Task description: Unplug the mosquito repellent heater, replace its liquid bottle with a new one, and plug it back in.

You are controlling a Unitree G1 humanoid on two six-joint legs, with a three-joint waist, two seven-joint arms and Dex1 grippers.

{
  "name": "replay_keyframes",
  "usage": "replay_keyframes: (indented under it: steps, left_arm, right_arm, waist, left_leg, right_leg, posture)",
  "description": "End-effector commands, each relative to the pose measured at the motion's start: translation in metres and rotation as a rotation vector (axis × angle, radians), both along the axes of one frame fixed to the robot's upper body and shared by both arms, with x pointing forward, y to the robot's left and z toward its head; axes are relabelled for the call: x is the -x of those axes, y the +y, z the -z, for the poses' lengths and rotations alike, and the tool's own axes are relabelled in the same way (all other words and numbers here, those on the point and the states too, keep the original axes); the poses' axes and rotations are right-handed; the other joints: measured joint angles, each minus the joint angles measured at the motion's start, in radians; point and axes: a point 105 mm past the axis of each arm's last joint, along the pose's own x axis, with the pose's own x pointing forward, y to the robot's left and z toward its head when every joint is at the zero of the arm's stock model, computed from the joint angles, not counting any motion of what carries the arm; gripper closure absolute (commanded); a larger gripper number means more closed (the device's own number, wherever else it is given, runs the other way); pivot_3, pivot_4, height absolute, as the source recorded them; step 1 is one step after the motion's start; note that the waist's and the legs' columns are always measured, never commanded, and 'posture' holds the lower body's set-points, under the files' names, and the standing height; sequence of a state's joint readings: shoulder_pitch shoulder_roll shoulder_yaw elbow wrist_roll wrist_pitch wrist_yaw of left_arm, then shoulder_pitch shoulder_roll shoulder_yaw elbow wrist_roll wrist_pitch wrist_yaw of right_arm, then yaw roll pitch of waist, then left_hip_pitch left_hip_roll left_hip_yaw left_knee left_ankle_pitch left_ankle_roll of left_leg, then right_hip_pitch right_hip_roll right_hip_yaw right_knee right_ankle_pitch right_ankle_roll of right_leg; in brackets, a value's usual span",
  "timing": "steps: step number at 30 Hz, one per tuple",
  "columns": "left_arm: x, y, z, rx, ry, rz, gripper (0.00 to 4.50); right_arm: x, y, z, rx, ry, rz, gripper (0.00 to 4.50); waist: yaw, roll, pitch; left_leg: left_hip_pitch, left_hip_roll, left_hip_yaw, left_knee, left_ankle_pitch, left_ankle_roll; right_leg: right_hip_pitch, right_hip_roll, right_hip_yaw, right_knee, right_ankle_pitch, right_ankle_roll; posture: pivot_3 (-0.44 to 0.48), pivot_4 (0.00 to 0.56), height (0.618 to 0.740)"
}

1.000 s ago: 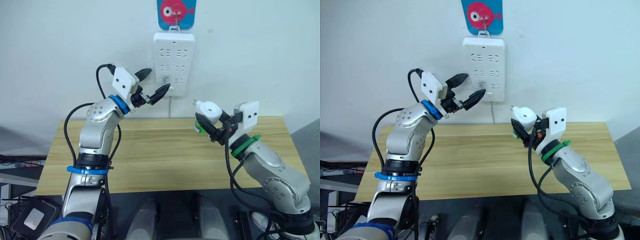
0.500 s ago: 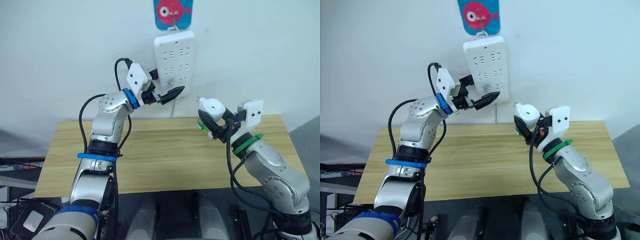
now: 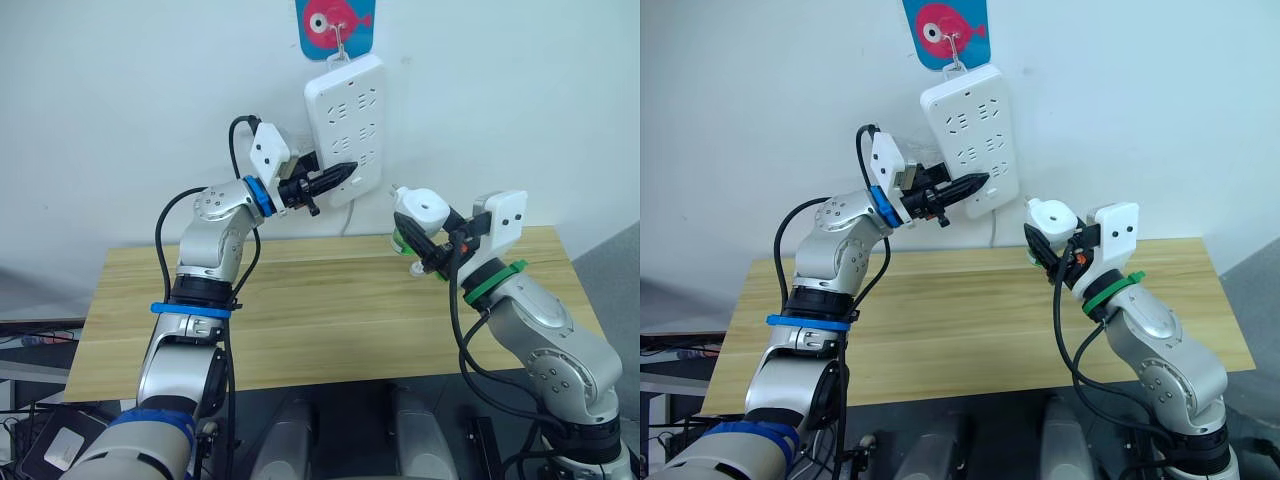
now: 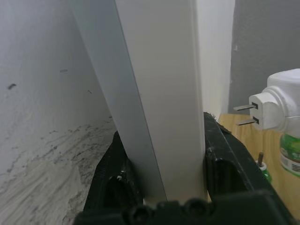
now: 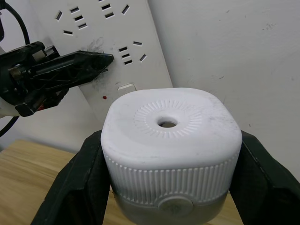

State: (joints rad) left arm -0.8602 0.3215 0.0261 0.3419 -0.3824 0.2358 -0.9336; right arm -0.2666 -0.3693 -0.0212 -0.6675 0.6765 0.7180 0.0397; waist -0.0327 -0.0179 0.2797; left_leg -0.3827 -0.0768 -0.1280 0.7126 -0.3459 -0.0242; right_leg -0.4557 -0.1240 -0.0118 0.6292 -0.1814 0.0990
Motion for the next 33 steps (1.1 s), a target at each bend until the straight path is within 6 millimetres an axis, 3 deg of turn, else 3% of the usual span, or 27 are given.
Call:
replay_keyframes:
  steps: [1,8,33]
  left_arm:
    - [0.008,0.001,-0.010,0.042,0.034,0.050,3.17]
    - [0.012,0.002,-0.007,0.041,0.114,0.092,3.17]
    - [0.022,0.001,-0.003,0.017,0.099,0.100,3.17]
  right_arm:
    - [0.010,0.011,-0.026,-0.013,-0.104,-0.038,1.54]
    - [0.008,0.024,-0.029,0.038,-0.111,-0.073,1.54]
    - [-0.004,0.033,-0.033,0.040,-0.135,-0.082,1.54]
  waist:
    - [-0.002,0.000,0.000]
    - [-0.003,0.000,0.000]
    - [-0.005,0.001,-0.003]
  left_leg:
    - [0.000,0.000,0.000,0.000,0.000,0.000]
    - [0.000,0.000,0.000,0.000,0.000,0.000]
    - [0.000,0.000,0.000,-0.001,0.000,0.000]
  right_leg:
    - [0.000,0.000,0.000,0.000,0.000,0.000]
    - [0.000,0.000,0.001,0.001,0.000,0.000]
    - [-0.001,0.000,0.001,0.000,0.000,0.000]
  posture:
    - [-0.058,0.247,0.740]
    - [-0.058,0.246,0.740]
    - [-0.029,0.232,0.740]
